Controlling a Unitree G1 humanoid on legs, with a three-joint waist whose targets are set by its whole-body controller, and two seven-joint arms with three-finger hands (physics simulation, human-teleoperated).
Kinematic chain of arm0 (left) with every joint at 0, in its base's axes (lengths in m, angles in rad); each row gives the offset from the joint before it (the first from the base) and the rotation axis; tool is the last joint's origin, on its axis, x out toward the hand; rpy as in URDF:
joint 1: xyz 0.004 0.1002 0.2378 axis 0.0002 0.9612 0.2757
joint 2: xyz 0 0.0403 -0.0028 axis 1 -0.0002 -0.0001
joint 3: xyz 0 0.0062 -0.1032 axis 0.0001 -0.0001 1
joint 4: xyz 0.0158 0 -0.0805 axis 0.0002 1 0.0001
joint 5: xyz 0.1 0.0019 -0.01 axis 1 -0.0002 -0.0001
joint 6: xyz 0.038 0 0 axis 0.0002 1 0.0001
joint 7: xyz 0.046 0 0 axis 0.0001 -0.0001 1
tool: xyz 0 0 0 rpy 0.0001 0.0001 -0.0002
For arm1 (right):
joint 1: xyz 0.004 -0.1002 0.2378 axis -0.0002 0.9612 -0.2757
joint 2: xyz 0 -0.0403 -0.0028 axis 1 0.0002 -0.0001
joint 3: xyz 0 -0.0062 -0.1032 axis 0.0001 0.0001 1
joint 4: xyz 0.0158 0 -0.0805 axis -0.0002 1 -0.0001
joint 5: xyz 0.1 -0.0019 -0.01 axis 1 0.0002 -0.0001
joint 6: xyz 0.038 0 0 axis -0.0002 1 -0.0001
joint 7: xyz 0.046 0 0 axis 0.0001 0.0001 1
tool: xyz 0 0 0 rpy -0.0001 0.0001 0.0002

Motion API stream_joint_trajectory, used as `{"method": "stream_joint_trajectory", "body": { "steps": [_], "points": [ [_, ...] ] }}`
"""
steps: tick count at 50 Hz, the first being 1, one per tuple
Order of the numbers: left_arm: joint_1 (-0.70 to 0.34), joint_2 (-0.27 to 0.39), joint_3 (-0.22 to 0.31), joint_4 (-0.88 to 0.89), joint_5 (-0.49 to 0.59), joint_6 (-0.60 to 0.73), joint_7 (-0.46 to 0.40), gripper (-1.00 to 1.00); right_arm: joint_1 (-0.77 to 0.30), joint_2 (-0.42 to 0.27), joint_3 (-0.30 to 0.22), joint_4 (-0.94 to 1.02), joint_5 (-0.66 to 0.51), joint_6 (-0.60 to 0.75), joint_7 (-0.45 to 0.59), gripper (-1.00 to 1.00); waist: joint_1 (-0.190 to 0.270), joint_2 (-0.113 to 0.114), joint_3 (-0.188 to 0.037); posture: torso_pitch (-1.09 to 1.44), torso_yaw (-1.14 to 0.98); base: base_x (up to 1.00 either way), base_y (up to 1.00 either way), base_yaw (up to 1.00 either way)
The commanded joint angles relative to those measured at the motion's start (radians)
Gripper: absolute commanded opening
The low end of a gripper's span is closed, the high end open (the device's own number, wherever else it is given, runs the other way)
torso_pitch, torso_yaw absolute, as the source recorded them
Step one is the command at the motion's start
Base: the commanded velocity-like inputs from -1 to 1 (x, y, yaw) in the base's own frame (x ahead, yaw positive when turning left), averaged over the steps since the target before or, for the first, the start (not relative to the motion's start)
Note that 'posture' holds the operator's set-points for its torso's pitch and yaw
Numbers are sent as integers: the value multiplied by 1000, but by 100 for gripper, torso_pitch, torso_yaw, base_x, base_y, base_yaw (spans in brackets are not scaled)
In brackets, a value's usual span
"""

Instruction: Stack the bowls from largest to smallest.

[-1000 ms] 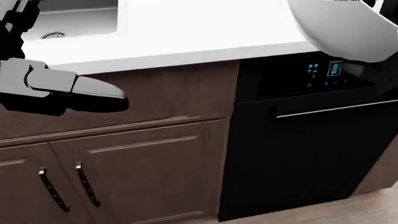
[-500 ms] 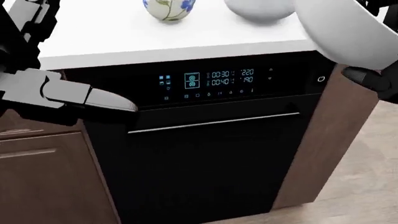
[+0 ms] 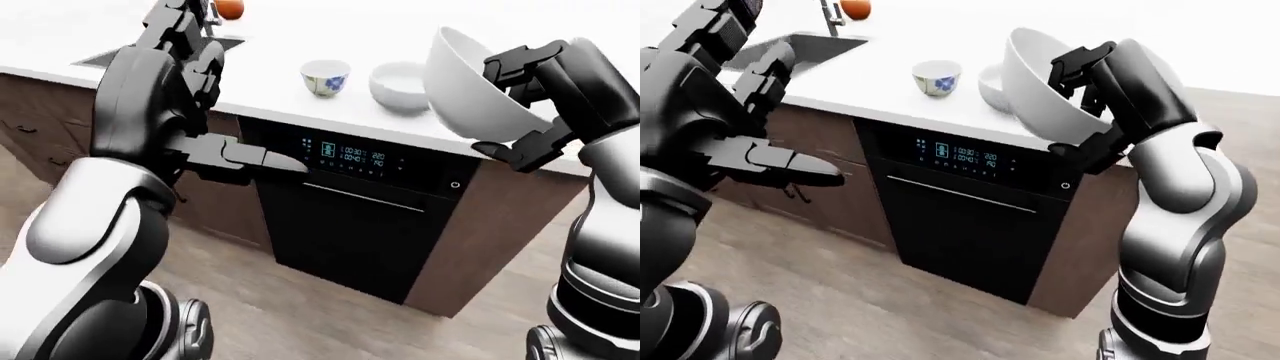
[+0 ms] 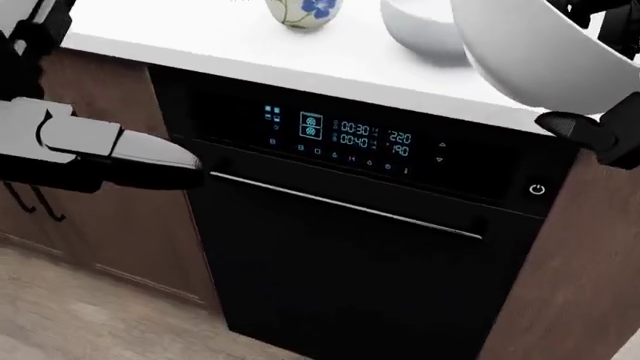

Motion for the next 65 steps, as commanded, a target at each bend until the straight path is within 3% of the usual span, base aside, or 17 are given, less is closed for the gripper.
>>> {"method": "stream_joint_trajectory", "body": {
  "steps": [1, 3, 16, 25, 28, 29, 33, 37, 41, 43, 44, 45, 46, 49, 51, 52, 65],
  "points": [
    [-45, 23, 32, 1, 1, -12, 13, 100, -46, -6, 4, -51, 2, -5, -4, -99, 15, -14, -45, 0, 0, 2, 0, 100],
    [-53, 29, 39, 3, -8, -7, 16, 100, -57, -2, 8, -65, -3, 9, 12, -100, -3, -13, -71, 0, 0, 2, 37, 0],
    [-111, 72, 50, 70, -52, -15, 39, 100, -107, -17, 10, -46, -22, 4, 14, -100, -60, 98, -84, 0, 0, 36, 86, 0],
    [-127, 94, 58, 82, -93, -14, 63, 100, -147, -29, 14, -39, -24, 25, 27, -100, -90, 126, -70, 0, 0, 47, 97, 0],
    [-125, 98, 51, 91, -100, -26, 70, 100, -146, -29, 15, -36, -21, 22, 24, -100, -97, 170, -48, 0, 0, 58, 83, 0],
    [-123, 97, 51, 90, -105, -27, 74, 100, -145, -28, 15, -34, -22, 22, 21, -100, -93, 111, -5, 0, 0, 67, 62, 0],
    [-117, 98, 48, 90, -117, -34, 85, 100, -151, -31, 12, -29, -19, 25, 19, -100, -105, 99, -40, 0, 0, 82, 37, 0],
    [-121, 100, 43, 91, -131, -36, 98, 100, -158, -37, 5, -36, -7, 38, 25, -100, -113, 95, -56, 0, 0, 80, 4, 0],
    [-123, 97, 37, 88, -147, -33, 115, 100, -162, -43, -4, -42, 16, 68, 21, -100, -108, 133, -54, 0, 0, 35, -12, -73],
    [-127, 99, 37, 89, -154, -31, 120, 100, -161, -50, -9, -41, 26, 75, 16, -100, -129, 96, -40, 0, 0, 17, 0, -100],
    [-128, 100, 37, 90, -156, -31, 122, 100, -161, -54, -9, -42, 28, 79, 16, -100, -143, 29, -47, 0, 0, 16, 0, -100],
    [-133, 102, 39, 91, -160, -28, 124, 100, -161, -59, -11, -43, 31, 82, 16, -100, -115, 43, -25, 0, 0, 15, 0, -100],
    [-138, 104, 40, 90, -164, -24, 126, 100, -163, -66, -16, -46, 36, 86, 17, -100, -79, 29, -47, 0, 0, 14, 0, -100],
    [-151, 106, 42, 92, -174, -14, 135, 100, -161, -79, -18, -43, 46, 88, 12, -100, -94, 80, -38, 0, 0, 14, 0, -100],
    [-156, 104, 40, 93, -178, -11, 140, 100, -159, -83, -17, -45, 48, 90, 12, -100, -79, 138, -29, 0, 0, 13, 0, -100],
    [-157, 104, 38, 94, -180, -12, 142, 100, -157, -84, -17, -45, 48, 91, 12, -100, -50, 185, -54, 0, 0, 13, 0, -100],
    [-139, 105, 21, 100, -195, -39, 163, 100, -134, -71, -4, -45, 40, 78, 6, -100, -10, 56, -78, 0, 0, 13, 0, -100]
  ]
}}
